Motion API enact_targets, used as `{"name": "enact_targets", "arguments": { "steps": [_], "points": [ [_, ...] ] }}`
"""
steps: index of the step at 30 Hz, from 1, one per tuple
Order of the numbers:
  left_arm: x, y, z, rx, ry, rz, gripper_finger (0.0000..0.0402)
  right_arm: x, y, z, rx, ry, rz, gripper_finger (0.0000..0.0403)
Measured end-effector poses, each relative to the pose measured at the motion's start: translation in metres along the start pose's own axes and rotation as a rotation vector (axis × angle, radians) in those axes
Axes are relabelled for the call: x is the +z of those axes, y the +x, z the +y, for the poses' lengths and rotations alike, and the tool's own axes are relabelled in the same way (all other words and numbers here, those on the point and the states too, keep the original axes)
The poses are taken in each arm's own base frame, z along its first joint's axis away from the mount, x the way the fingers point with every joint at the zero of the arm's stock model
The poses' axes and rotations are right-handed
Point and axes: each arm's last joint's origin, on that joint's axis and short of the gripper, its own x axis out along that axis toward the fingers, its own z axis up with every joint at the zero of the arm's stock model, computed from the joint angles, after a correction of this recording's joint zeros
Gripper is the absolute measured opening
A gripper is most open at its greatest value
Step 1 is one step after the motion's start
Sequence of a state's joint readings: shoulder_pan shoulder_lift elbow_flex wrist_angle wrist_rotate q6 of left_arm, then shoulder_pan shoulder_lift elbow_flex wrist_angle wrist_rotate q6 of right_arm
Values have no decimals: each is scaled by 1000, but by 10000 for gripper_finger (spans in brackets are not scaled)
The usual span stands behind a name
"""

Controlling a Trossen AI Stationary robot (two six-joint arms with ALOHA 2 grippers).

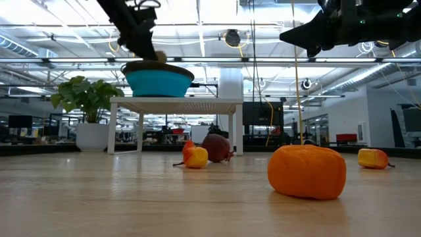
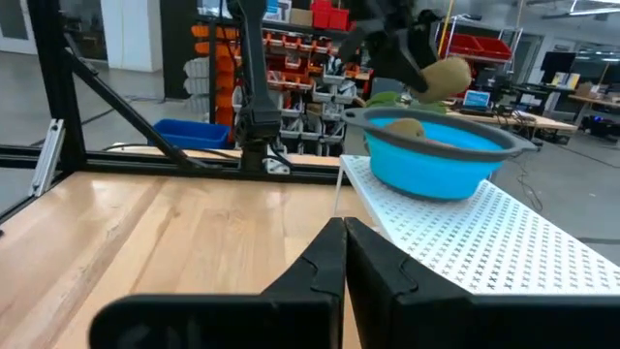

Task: Pick & Place Fruit
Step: Put the kiwi into the strainer bowl on the shelf

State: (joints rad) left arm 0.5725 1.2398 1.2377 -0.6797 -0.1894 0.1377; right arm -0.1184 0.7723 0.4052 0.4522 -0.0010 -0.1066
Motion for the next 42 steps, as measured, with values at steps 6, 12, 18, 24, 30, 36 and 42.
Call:
{"name": "enact_targets", "arguments": {
  "steps": [6,12,18,24,30,36,42],
  "points": [
    [-8,12,16,13,-12,85,200,1,0,0,-1,13,-6,1],
    [-11,14,24,-18,-3,93,200,1,0,0,-1,16,-7,1],
    [-13,14,23,-67,-1,107,200,1,0,0,-4,16,-7,1],
    [-14,20,23,-71,-10,126,200,1,0,0,-5,16,-7,1],
    [-14,29,19,-83,-17,149,200,1,0,0,-4,16,-7,1],
    [-14,29,18,-84,-24,147,216,1,0,0,-4,16,-7,1],
    [-14,29,19,-75,-32,148,267,1,0,0,-4,17,-7,1]
  ]
}}
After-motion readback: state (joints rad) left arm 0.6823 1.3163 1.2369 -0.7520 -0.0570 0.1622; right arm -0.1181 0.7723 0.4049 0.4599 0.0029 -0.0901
